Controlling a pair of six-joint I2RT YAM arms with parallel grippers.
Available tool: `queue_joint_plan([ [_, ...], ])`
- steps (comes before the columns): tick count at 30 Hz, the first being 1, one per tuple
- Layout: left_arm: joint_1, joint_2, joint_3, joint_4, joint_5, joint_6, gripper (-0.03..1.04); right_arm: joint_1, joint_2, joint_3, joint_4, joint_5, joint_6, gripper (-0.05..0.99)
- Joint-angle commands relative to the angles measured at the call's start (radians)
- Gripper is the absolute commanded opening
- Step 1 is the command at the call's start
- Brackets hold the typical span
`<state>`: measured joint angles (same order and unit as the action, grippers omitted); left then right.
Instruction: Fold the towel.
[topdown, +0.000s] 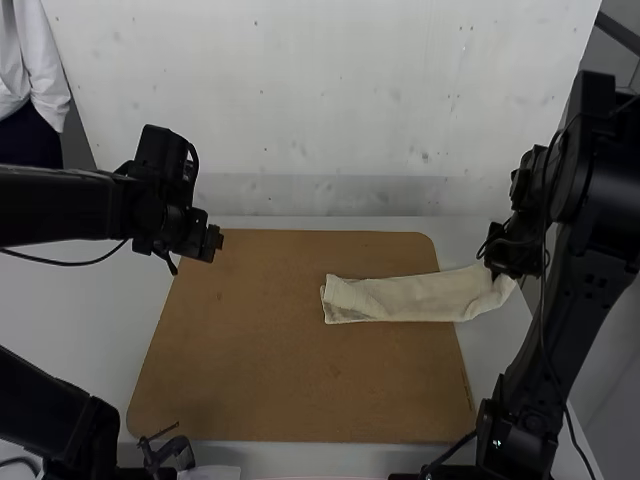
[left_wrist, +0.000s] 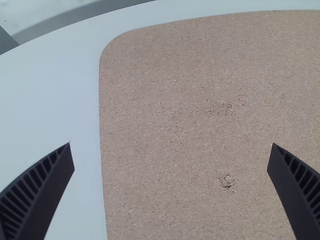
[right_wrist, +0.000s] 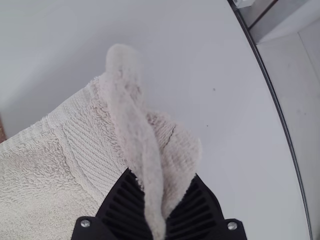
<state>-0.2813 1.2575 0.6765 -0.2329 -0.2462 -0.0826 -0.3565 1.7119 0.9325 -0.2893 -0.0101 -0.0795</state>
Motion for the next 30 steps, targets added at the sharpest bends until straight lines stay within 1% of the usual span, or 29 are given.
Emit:
queue_joint_plan([
  [1, 0.005, -0.018, -0.009, 0.01, 0.004, 0.009, 1.0, -0.022, 0.012, 0.045, -0.03, 0.019, -0.025, 0.02],
  [5, 0.013, -0.02, -0.018, 0.018, 0.004, 0.01, 1.0, 0.001, -0.003, 0.049, -0.079, 0.019, -0.022, 0.02],
  [8, 0.013, -0.021, -0.02, 0.023, 0.005, 0.01, 1.0, 0.079, -0.06, 0.028, -0.106, 0.019, 0.0, 0.02],
  [11, 0.013, -0.021, -0.025, 0.029, 0.008, 0.01, 1.0, 0.197, -0.124, -0.003, -0.108, 0.025, 0.061, 0.02],
  [16, 0.013, -0.035, -0.026, 0.032, 0.008, 0.01, 1.0, 0.432, -0.15, -0.023, -0.125, 0.076, 0.185, 0.02],
  [21, 0.014, -0.044, -0.028, 0.032, 0.008, 0.012, 1.0, 0.656, -0.124, -0.011, -0.116, 0.136, 0.305, 0.02],
  [25, 0.017, -0.046, -0.037, 0.035, 0.008, 0.018, 1.0, 0.777, -0.069, 0.04, -0.12, 0.162, 0.371, 0.02],
  [28, 0.017, -0.046, -0.038, 0.037, 0.007, 0.018, 1.0, 0.849, -0.041, 0.078, -0.132, 0.167, 0.408, 0.02],
  [30, 0.017, -0.049, -0.037, 0.04, 0.008, 0.021, 1.0, 0.887, -0.021, 0.101, -0.134, 0.187, 0.419, 0.02],
])
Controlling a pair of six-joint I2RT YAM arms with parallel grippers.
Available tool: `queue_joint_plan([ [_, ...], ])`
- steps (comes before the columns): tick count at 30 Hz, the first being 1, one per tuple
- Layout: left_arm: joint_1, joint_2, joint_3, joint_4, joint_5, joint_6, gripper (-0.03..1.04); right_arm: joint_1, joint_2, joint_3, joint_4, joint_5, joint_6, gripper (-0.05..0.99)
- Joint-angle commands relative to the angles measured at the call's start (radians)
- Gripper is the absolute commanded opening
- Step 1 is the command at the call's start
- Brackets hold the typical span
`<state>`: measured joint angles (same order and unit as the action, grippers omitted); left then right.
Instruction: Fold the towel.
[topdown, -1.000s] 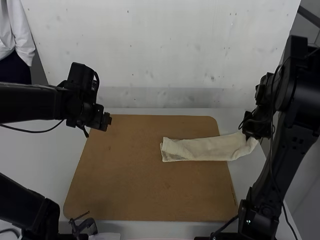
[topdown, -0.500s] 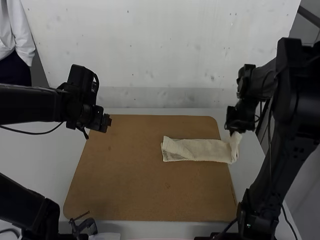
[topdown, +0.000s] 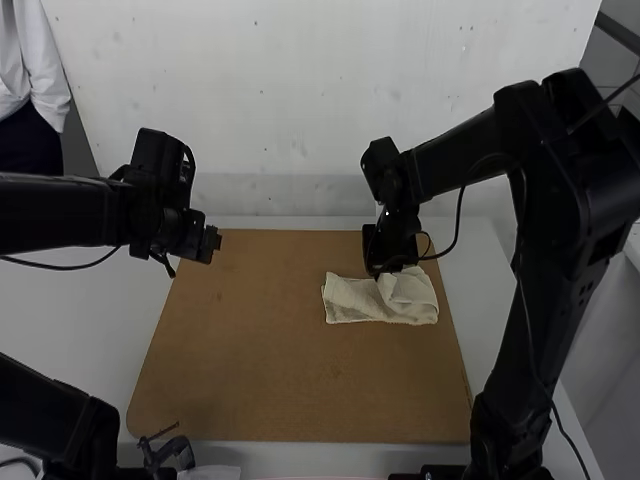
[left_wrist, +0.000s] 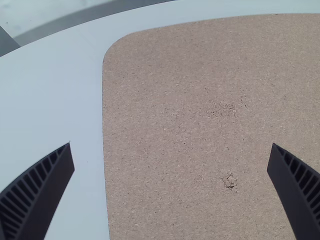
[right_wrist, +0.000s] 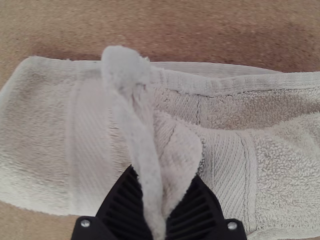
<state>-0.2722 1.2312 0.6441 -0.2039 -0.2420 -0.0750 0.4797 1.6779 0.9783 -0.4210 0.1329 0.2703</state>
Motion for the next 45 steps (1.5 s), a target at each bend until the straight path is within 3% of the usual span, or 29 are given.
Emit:
queue_joint_plan([
  [1, 0.008, -0.022, -0.006, 0.02, 0.004, 0.021, 1.0, 0.066, 0.022, 0.066, -0.001, 0.05, 0.076, 0.02],
  [16, -0.002, -0.021, -0.006, 0.029, 0.006, 0.024, 1.0, 0.197, 0.129, 0.174, -0.005, 0.057, 0.092, 0.02],
  [17, -0.002, -0.021, -0.008, 0.031, 0.006, 0.026, 1.0, 0.206, 0.129, 0.174, 0.004, 0.054, 0.092, 0.05],
  [20, 0.001, -0.021, -0.011, 0.031, 0.006, 0.024, 1.0, 0.217, 0.111, 0.175, 0.024, 0.047, 0.09, 0.44],
  [21, 0.002, -0.021, -0.012, 0.032, 0.006, 0.026, 1.0, 0.212, 0.094, 0.18, 0.025, 0.047, 0.09, 0.52],
  [23, 0.005, -0.019, -0.014, 0.034, 0.006, 0.024, 1.0, 0.189, 0.045, 0.189, 0.025, 0.043, 0.086, 0.55],
  [27, 0.008, -0.021, -0.015, 0.034, 0.006, 0.024, 1.0, 0.135, -0.037, 0.197, 0.005, 0.042, 0.064, 0.5],
  [29, 0.008, -0.022, -0.015, 0.034, 0.006, 0.024, 1.0, 0.114, -0.049, 0.189, -0.016, 0.043, 0.047, 0.15],
  [30, 0.008, -0.021, -0.015, 0.035, 0.006, 0.024, 1.0, 0.108, -0.049, 0.178, -0.018, 0.043, 0.043, 0.04],
  [45, 0.007, -0.024, -0.024, 0.049, 0.01, 0.026, 1.0, 0.154, 0.06, 0.091, 0.044, 0.059, 0.027, 0.02],
])
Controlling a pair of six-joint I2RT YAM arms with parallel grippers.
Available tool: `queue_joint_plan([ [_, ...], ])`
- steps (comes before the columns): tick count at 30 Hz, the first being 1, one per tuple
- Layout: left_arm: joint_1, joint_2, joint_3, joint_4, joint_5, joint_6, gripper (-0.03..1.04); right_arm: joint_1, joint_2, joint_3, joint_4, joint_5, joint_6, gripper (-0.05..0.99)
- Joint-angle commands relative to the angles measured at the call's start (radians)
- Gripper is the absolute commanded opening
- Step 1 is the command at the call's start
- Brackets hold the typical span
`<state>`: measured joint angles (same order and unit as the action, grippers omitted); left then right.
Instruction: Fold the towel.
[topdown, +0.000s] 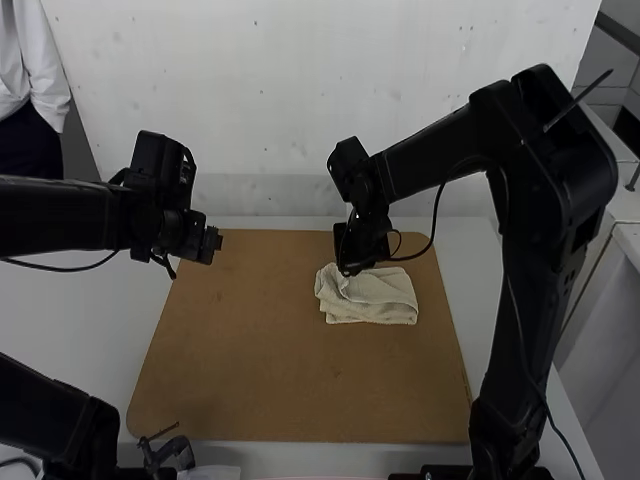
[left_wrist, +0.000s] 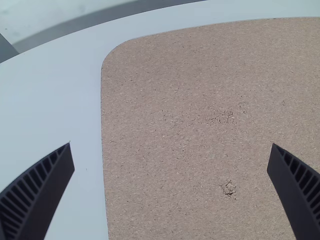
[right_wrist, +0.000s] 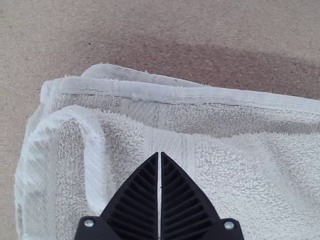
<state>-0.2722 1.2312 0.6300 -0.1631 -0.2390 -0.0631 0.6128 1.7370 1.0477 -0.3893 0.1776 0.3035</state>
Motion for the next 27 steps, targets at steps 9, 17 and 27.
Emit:
queue_joint_plan([
  [9, 0.005, -0.039, -0.013, 0.008, 0.009, 0.016, 1.0, 0.094, 0.039, 0.023, 0.043, 0.02, 0.028, 0.02],
  [17, 0.007, -0.039, -0.018, 0.013, 0.009, 0.016, 1.0, 0.174, 0.061, 0.051, 0.052, 0.013, 0.054, 0.02],
  [27, 0.008, -0.027, -0.029, 0.03, 0.013, 0.014, 1.0, 0.209, 0.068, 0.048, 0.059, -0.003, 0.068, 0.02],
])
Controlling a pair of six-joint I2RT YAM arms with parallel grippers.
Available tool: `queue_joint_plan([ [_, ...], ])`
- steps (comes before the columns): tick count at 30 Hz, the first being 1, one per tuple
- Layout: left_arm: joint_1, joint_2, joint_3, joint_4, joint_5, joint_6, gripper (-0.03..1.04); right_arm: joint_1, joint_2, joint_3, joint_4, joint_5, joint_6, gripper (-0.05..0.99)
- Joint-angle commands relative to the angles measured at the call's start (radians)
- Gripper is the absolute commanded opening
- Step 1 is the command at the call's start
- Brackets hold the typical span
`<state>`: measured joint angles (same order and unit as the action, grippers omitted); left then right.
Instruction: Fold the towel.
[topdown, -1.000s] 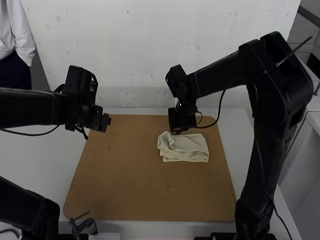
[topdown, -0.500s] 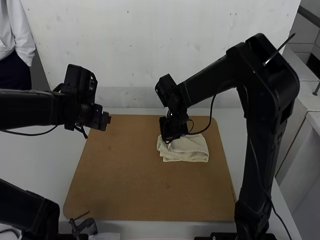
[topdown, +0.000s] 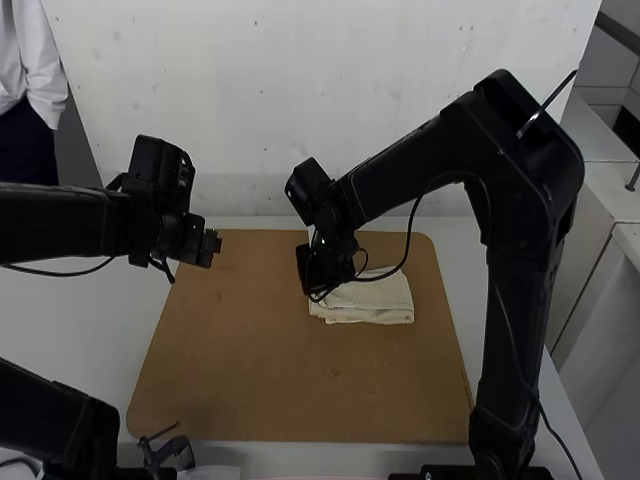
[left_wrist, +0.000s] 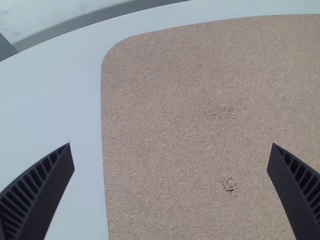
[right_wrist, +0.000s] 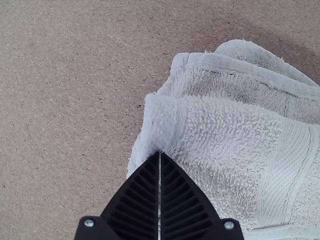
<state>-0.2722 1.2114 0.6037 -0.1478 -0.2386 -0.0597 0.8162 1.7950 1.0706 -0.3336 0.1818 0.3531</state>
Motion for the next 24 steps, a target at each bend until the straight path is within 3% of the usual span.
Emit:
queue_joint_plan([
  [1, 0.008, -0.007, -0.004, 0.017, 0.016, 0.012, 1.0, 0.003, 0.01, 0.025, 0.005, -0.007, 0.017, 0.02],
  [9, 0.01, -0.006, -0.005, 0.024, 0.019, 0.012, 1.0, -0.077, -0.055, 0.025, 0.002, -0.004, 0.004, 0.04],
  [15, 0.01, -0.019, -0.004, 0.024, 0.021, 0.012, 1.0, -0.19, -0.151, 0.005, 0.001, -0.005, -0.048, 0.59],
  [18, 0.01, -0.023, -0.004, 0.024, 0.021, 0.012, 1.0, -0.265, -0.197, -0.021, 0.007, -0.005, -0.075, 0.97],
  [24, 0.03, -0.036, -0.005, 0.024, 0.027, 0.015, 0.99, -0.433, -0.342, -0.153, 0.104, -0.007, -0.155, 0.97],
])
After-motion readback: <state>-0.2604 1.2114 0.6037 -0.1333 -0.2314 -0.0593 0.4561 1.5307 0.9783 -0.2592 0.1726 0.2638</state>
